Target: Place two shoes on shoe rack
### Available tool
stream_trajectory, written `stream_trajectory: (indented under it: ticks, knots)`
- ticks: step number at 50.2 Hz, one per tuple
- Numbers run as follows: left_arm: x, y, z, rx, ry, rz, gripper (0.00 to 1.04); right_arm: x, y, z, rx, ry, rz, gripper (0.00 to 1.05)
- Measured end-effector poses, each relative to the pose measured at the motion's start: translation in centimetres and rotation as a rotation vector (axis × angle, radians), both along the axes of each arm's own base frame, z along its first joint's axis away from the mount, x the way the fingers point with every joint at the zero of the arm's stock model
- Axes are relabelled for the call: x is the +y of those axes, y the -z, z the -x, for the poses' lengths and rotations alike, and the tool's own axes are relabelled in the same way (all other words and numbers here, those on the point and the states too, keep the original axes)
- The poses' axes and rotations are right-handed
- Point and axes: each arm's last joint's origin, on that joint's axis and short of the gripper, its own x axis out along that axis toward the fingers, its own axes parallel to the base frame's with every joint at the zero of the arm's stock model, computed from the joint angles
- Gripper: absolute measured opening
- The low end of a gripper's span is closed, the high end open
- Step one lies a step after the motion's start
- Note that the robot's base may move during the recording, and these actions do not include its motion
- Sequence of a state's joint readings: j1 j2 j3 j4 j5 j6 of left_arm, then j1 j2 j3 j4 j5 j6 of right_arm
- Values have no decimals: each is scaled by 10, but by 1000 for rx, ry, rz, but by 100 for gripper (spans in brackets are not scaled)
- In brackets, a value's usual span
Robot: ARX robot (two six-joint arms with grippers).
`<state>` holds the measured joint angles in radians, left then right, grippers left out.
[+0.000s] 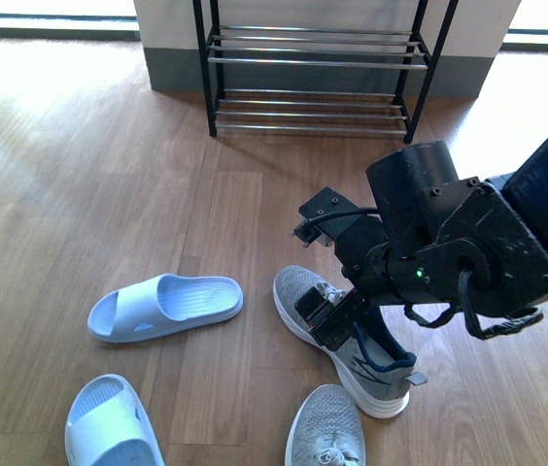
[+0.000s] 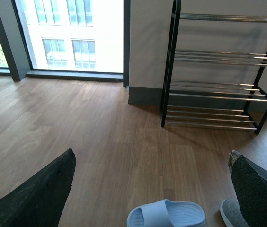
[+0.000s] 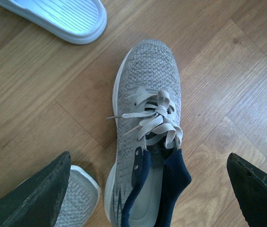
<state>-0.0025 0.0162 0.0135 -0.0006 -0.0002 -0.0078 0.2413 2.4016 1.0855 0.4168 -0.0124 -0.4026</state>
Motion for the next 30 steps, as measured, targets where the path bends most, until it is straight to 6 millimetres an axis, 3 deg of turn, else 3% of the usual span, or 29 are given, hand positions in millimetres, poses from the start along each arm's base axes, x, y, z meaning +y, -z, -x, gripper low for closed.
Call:
stream_trajectory:
  ticks: [5, 13, 19, 30]
  knots:
    - [0, 0, 0, 0, 0, 0, 95, -8, 9, -14, 17, 13, 23, 96]
    - [0, 0, 0, 0, 0, 0, 95, -39, 10, -35, 25, 71, 55, 95]
    - [0, 0, 0, 0, 0, 0, 95, -60, 15, -41, 41, 108, 82, 96]
    - [0, 0, 0, 0, 0, 0, 95, -72, 36, -44, 85, 128, 111, 96]
